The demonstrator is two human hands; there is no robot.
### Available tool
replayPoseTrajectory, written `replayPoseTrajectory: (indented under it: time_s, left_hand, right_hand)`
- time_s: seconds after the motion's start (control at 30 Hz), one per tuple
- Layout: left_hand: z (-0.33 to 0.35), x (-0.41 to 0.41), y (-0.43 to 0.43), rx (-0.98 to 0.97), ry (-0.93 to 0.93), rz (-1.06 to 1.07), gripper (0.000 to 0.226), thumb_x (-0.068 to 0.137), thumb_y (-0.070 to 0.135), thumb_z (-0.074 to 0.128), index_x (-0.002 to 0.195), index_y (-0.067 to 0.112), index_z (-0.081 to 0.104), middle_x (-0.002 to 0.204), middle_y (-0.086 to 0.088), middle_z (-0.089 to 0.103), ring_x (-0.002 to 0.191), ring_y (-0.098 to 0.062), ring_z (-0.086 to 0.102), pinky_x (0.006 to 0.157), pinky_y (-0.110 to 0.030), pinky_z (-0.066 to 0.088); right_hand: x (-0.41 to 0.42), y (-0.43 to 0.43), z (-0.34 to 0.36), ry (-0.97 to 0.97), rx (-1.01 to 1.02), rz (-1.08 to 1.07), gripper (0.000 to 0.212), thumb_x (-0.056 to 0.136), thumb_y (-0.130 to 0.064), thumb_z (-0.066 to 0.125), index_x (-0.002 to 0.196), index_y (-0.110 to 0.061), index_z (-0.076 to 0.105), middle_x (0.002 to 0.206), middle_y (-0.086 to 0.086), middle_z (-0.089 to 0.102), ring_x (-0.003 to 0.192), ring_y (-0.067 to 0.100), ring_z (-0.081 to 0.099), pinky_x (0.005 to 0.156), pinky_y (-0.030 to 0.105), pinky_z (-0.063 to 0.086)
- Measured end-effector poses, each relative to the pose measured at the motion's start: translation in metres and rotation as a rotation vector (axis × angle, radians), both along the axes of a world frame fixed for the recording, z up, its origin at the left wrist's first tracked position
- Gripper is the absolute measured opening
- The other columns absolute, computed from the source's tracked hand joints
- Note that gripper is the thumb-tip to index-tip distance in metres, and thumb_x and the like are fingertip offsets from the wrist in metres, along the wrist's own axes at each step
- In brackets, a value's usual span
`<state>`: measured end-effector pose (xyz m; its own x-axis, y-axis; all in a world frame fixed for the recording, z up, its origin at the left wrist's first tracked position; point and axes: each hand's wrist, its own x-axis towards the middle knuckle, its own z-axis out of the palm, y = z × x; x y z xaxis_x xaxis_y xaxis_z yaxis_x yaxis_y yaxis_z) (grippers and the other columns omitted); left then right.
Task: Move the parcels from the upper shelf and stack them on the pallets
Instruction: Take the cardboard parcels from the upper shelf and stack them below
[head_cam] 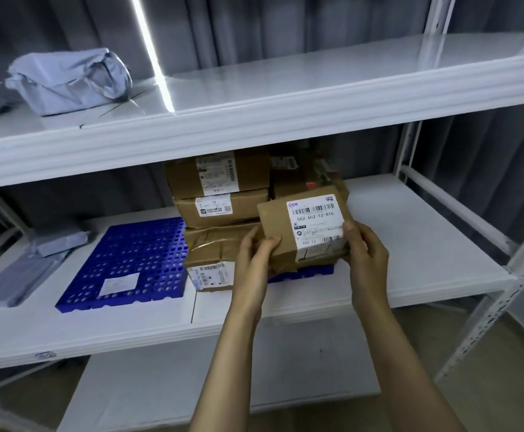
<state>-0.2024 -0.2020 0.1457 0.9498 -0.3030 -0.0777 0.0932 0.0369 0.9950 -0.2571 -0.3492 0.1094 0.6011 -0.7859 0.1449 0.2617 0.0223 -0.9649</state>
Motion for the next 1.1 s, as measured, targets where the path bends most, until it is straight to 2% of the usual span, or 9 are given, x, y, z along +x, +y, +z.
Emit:
replayPoseTrajectory:
  time_s: [0.1,0.23,0.43,0.6,0.73,0.8,0.93,1.03,1.1]
  left_hand:
    - [0.005,0.005,-0.018,-0.005,-0.01,-0.039,0.054,0.089,0.036,0.061,0.14,0.031,0.042,0.128,0.0,0.058,0.111,-0.02,0.06,0.073,-0.029,0.057]
    - [0.008,0.009,-0.046,-0.012,-0.034,0.024,0.059,0.08,0.042,0.067,0.134,0.028,0.047,0.125,-0.001,0.061,0.112,-0.022,0.061,0.098,-0.045,0.05]
    - [0.021,0.021,-0.079,-0.016,-0.145,0.09,0.06,0.081,0.046,0.065,0.133,0.022,0.052,0.123,-0.001,0.064,0.111,-0.019,0.062,0.1,-0.046,0.049]
    - [0.033,0.036,-0.106,0.108,-0.339,0.203,0.04,0.093,0.043,0.053,0.116,0.012,0.064,0.112,-0.006,0.067,0.108,-0.02,0.06,0.101,-0.041,0.045]
    - [0.041,0.049,-0.119,0.254,-0.548,0.247,0.034,0.103,0.03,0.039,0.087,0.007,0.059,0.075,-0.008,0.061,0.089,-0.035,0.059,0.069,-0.034,0.037]
    - [0.045,0.057,-0.123,0.293,-0.598,0.243,0.036,0.104,0.028,0.037,0.087,0.005,0.059,0.08,-0.018,0.063,0.09,-0.04,0.058,0.066,-0.034,0.033]
    - [0.047,0.066,-0.126,0.324,-0.608,0.226,0.035,0.104,0.025,0.036,0.121,0.001,0.056,0.108,-0.016,0.063,0.106,-0.03,0.056,0.071,-0.024,0.03]
    - [0.045,0.073,-0.127,0.346,-0.561,0.284,0.031,0.103,0.022,0.04,0.114,-0.004,0.054,0.101,-0.017,0.061,0.099,-0.034,0.057,0.065,-0.02,0.029]
    - [0.045,0.077,-0.127,0.363,-0.562,0.326,0.032,0.102,0.021,0.042,0.106,-0.008,0.058,0.101,-0.023,0.063,0.094,-0.036,0.058,0.062,-0.018,0.027]
  right_hand:
    - [0.011,-0.025,0.01,-0.007,0.021,-0.057,0.036,0.09,-0.047,0.058,0.104,-0.014,0.064,0.106,-0.001,0.068,0.099,0.013,0.065,0.081,0.034,0.058]
    - [0.024,-0.051,0.023,-0.009,-0.019,-0.051,0.034,0.092,-0.047,0.056,0.1,-0.015,0.063,0.102,-0.001,0.069,0.094,0.01,0.066,0.078,0.031,0.057]
    - [0.031,-0.084,0.033,0.041,-0.08,0.079,0.026,0.091,-0.043,0.06,0.101,-0.02,0.068,0.101,-0.007,0.07,0.094,0.006,0.065,0.074,0.024,0.051]
    - [0.04,-0.098,0.037,0.007,-0.066,0.064,0.022,0.09,-0.038,0.063,0.099,-0.017,0.067,0.101,-0.003,0.072,0.091,0.006,0.068,0.075,0.023,0.054]
    - [0.051,-0.103,0.047,0.005,-0.056,0.035,0.021,0.09,-0.036,0.064,0.097,-0.016,0.065,0.092,-0.007,0.07,0.074,-0.007,0.065,0.061,0.009,0.047]
    - [0.057,-0.106,0.053,0.012,-0.067,0.014,0.025,0.089,-0.038,0.064,0.096,-0.014,0.064,0.09,-0.006,0.069,0.073,-0.006,0.064,0.058,0.007,0.045]
    - [0.072,-0.109,0.058,0.087,-0.121,-0.003,0.025,0.087,-0.044,0.065,0.084,-0.02,0.061,0.086,-0.004,0.067,0.082,0.01,0.063,0.065,0.019,0.047]
    - [0.083,-0.109,0.059,0.131,-0.149,-0.011,0.024,0.084,-0.046,0.067,0.075,-0.027,0.056,0.084,-0.002,0.067,0.086,0.018,0.065,0.076,0.035,0.053]
    - [0.088,-0.108,0.059,0.162,-0.15,-0.009,0.025,0.085,-0.046,0.065,0.079,-0.023,0.058,0.083,-0.002,0.065,0.083,0.017,0.064,0.078,0.036,0.052]
